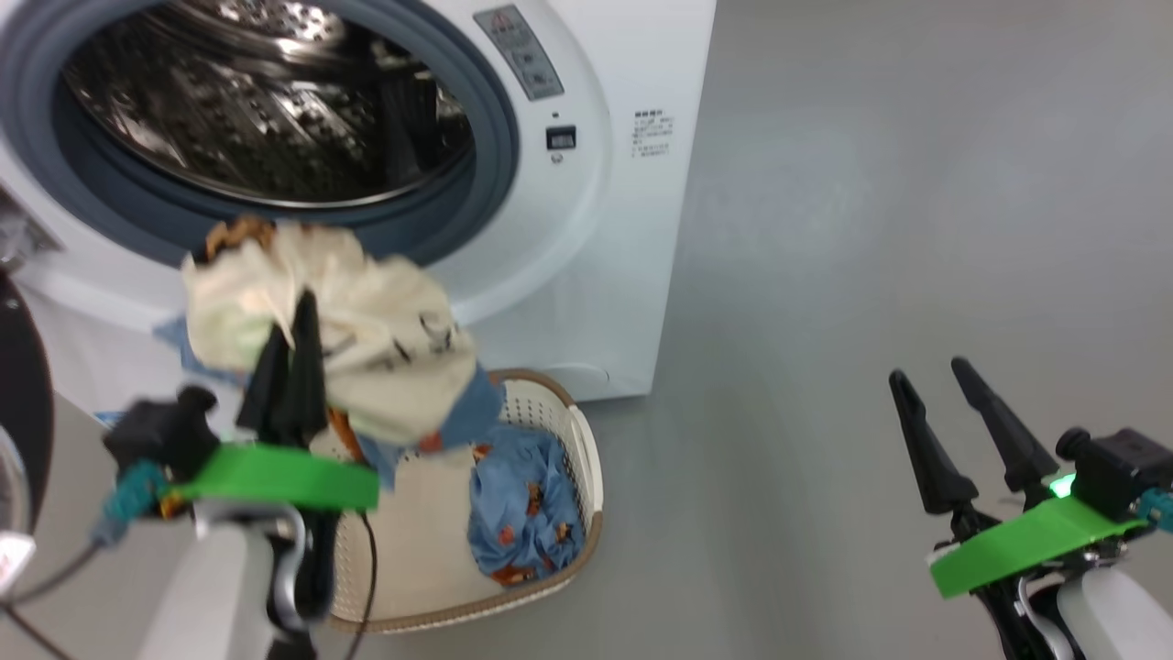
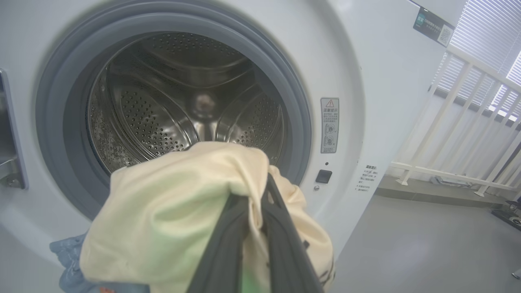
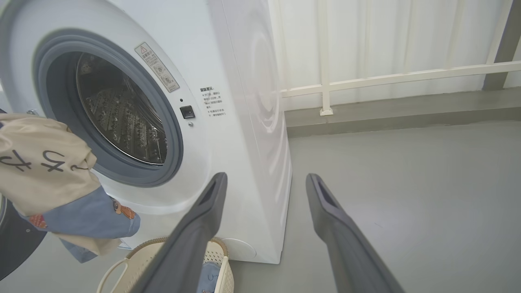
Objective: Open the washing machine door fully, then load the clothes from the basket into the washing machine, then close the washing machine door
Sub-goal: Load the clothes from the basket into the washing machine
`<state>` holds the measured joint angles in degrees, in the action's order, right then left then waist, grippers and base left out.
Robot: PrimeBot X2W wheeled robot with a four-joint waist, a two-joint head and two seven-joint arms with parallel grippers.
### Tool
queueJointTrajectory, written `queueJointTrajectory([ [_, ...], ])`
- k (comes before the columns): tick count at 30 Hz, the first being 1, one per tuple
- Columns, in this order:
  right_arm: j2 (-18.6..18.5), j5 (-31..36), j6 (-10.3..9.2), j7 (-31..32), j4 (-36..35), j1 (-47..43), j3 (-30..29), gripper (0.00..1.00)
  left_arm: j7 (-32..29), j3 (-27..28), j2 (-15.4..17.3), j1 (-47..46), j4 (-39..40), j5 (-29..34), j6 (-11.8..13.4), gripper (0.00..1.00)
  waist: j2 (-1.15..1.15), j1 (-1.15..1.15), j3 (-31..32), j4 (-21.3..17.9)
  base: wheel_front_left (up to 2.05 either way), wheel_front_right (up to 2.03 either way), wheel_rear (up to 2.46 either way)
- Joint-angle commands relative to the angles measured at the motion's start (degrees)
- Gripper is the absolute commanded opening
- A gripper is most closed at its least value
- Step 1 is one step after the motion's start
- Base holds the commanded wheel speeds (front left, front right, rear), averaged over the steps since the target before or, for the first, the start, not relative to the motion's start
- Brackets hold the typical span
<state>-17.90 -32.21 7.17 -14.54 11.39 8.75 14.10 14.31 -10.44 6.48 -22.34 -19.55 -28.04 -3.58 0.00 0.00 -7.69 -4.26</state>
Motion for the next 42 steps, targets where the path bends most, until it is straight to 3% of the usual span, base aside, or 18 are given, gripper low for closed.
queueJointTrajectory([
  [1,-1.2,0.5,0.32,-0.5,-1.7,2.3,0.6,1.0,0.7,2.3,1.7,-4.5,-0.1,0.7,-0.4,0.0,0.0,0.0,-3.1,-1.2,0.0,0.0,0.0],
  [16,-0.3,1.1,0.32,-0.5,-4.5,7.7,-0.1,1.0,0.7,7.5,6.0,-30.1,-18.1,4.3,-1.7,0.0,0.0,0.0,-17.9,-7.9,0.0,0.0,0.0],
  [29,0.8,1.8,0.32,-0.5,-6.7,10.2,0.1,1.0,0.7,9.9,9.2,-46.5,-28.1,9.9,-1.2,0.0,0.0,0.0,-29.2,-10.8,0.0,0.0,0.0],
  [34,1.4,2.1,0.32,-0.5,-7.0,10.5,0.2,1.0,0.7,10.9,10.4,-50.2,-25.8,12.2,-0.7,0.0,0.0,0.0,-31.5,-11.2,0.07,0.07,0.07],
  [38,2.0,3.4,0.32,-0.5,-7.2,10.7,0.3,1.0,0.7,13.7,11.7,-50.3,-16.0,15.8,-0.1,0.0,0.0,0.0,-32.4,-10.3,0.17,0.17,0.17],
  [42,2.7,4.7,0.32,-0.5,-7.0,10.9,0.5,1.0,0.7,18.2,10.9,-48.0,-7.6,17.7,-0.3,0.0,0.0,0.0,-32.4,-9.8,0.1,0.1,0.1],
])
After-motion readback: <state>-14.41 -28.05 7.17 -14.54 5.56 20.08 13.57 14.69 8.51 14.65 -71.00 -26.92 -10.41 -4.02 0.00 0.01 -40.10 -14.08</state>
